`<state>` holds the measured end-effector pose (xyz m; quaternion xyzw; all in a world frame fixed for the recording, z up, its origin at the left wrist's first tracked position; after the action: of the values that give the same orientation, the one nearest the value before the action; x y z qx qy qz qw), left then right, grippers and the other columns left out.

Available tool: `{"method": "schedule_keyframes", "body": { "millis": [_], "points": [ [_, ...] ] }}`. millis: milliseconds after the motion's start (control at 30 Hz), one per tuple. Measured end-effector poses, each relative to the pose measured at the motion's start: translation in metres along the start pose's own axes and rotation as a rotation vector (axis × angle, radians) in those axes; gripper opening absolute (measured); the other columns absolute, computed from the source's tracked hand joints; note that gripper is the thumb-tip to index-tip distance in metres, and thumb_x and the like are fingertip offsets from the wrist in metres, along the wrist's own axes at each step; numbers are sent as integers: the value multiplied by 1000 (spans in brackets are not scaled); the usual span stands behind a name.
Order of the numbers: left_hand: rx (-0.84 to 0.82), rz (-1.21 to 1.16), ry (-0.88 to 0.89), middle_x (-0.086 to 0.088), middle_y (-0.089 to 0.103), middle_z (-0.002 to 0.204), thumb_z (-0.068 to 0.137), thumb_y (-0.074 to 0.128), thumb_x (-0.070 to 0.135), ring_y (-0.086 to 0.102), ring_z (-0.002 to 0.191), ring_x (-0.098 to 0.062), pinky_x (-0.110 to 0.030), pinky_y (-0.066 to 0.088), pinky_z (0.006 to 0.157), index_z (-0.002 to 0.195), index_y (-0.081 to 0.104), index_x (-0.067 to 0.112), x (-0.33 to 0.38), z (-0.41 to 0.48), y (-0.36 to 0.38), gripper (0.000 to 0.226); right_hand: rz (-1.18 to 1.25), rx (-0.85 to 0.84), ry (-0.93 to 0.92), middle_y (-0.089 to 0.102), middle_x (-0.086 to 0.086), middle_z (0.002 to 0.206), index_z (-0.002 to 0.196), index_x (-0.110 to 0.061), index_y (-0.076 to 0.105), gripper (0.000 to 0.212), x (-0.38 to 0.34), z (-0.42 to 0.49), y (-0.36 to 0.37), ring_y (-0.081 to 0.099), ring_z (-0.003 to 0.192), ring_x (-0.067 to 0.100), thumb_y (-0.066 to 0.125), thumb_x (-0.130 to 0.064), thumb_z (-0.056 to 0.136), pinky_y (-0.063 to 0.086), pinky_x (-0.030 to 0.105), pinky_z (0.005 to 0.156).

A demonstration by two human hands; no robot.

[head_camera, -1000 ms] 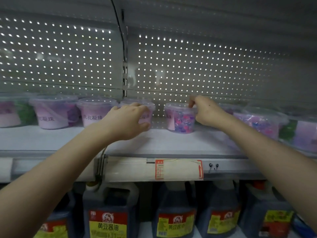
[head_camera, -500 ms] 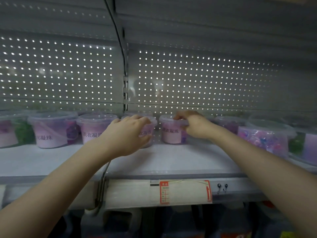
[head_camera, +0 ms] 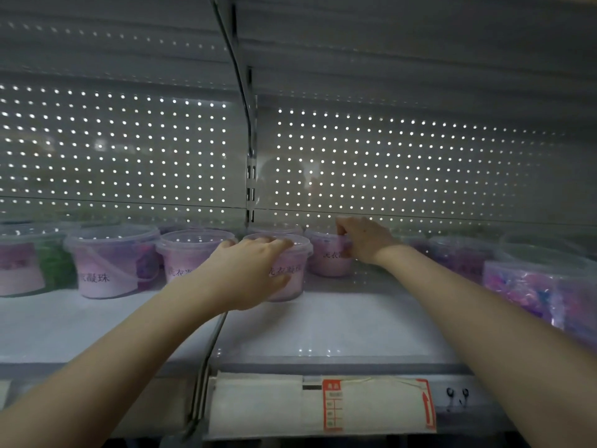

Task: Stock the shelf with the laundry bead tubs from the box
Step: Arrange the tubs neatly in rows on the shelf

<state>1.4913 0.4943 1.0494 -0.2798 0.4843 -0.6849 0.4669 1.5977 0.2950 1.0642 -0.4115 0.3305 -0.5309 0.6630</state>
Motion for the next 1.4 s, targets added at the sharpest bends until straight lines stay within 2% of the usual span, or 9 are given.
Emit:
{"method": "schedule_keyframes", "body": {
  "millis": [167,300,467,600,833,1067,1167,1333,1400],
  "points": [
    [-12,7,24,6,31,151,95,39,44,32,137,-19,-40,25,109,148,15,34,-2,1,0,59,46,9,0,58,9,95,88,-19,43,22,0,8,7,56,90,29,56,-4,78,36,32,66],
    [-2,7,26,4,32,151,95,39,44,32,136,-20,-40,25,109,148,15,32,0,1,1,59,15,-14,-2,60,10,103,94,-17,49,24,-1,11,4,58,94,31,59,-5,76,45,37,72],
    [-13,7,21,3,29,152,95,40,45,32,137,-20,-41,23,110,149,14,30,5,-2,-1,61,-96,-82,72,59,4,121,118,-24,52,42,-6,-4,0,55,112,28,65,-26,78,41,37,88],
    [36,-34,79,7,27,152,94,41,45,34,135,-19,-40,24,109,146,20,29,27,-7,-10,58,-96,-82,102,52,0,135,132,-30,44,48,-14,-37,-23,51,121,26,57,-33,86,40,33,95],
    [53,-87,174,6,31,151,94,41,45,36,134,-19,-37,26,109,145,24,29,75,-8,-9,56,-33,124,73,59,-2,127,124,-25,55,36,5,-121,-78,50,120,22,59,-34,89,37,32,96],
    [107,-129,263,6,34,149,94,41,47,38,132,-19,-37,31,105,143,28,28,122,-7,-11,55,-36,192,249,60,-4,127,118,-24,60,37,76,-193,-117,54,118,20,61,-42,85,42,40,101],
    [100,-145,284,5,37,146,94,40,48,40,131,-19,-36,32,103,142,30,27,135,-4,-9,53,63,232,280,58,-6,128,121,-23,58,46,91,-223,-126,52,121,16,64,-47,82,40,33,101],
    [85,-166,348,5,40,143,94,41,47,42,129,-20,-38,32,103,142,28,30,159,1,-3,52,118,254,348,49,-3,138,134,-27,46,59,112,-259,-116,46,125,15,67,-43,82,32,22,89],
    [70,-192,366,4,40,144,94,42,47,43,129,-20,-39,33,103,142,28,31,169,3,1,52,217,242,349,48,0,139,137,-27,42,65,121,-267,-110,46,126,14,69,-41,80,34,21,94]
  ]
}}
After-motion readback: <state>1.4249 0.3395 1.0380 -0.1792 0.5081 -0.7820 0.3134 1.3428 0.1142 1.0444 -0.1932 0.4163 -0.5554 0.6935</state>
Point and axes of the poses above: each hand's wrist, its own z-axis towards the middle knuckle, its own y-axis out of the palm, x = y × z, the point moved 5 cm from there along z, towards the middle knuckle
